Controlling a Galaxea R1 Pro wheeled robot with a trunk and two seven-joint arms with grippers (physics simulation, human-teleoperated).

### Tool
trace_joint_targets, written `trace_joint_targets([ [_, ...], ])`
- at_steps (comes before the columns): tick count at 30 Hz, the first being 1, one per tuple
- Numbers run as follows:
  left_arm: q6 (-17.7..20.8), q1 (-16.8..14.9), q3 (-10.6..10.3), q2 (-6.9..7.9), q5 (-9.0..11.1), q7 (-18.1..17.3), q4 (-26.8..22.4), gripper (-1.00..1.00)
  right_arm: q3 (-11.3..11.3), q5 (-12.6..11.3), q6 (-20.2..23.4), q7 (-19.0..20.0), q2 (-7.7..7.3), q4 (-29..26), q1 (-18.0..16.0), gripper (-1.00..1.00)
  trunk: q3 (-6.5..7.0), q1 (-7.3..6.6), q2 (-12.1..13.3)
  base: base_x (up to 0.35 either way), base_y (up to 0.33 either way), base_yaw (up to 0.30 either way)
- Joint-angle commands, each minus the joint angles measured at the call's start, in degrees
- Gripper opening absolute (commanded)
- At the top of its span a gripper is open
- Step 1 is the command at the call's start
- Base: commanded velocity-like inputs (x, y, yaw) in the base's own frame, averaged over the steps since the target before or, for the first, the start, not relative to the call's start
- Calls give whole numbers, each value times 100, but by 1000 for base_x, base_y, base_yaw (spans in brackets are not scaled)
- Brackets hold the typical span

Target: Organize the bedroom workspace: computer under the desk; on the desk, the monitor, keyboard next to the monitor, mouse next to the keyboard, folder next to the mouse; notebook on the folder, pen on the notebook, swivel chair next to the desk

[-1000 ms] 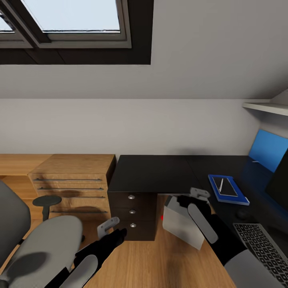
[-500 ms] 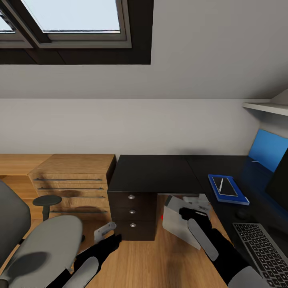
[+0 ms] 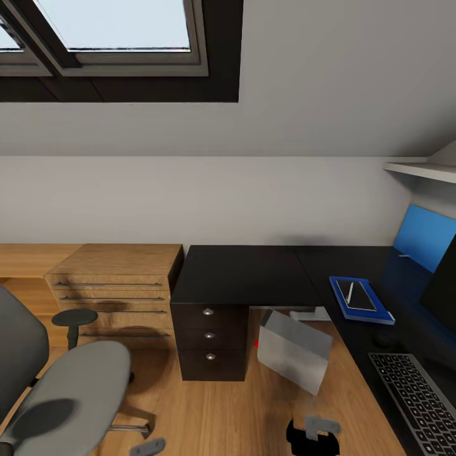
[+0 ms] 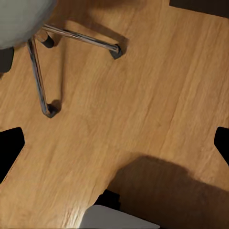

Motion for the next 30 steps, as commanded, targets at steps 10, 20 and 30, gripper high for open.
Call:
trace_joint_targets([
  [10,-110,-13,-149,-4,48,-105,770,100,241,-14,-1196,495,472,1582,-12,100,-28,1,-6,0,0,84],
  [20,-342,-13,-147,-262,55,-1296,2020,100,218,-32,-2026,1222,525,2260,-12,100,-78,1,-6,0,0,216],
  [30,-1079,-13,-101,-931,48,-2560,3736,100,147,-101,-2110,1489,506,2830,-12,100,-127,1,-6,0,0,239],
])
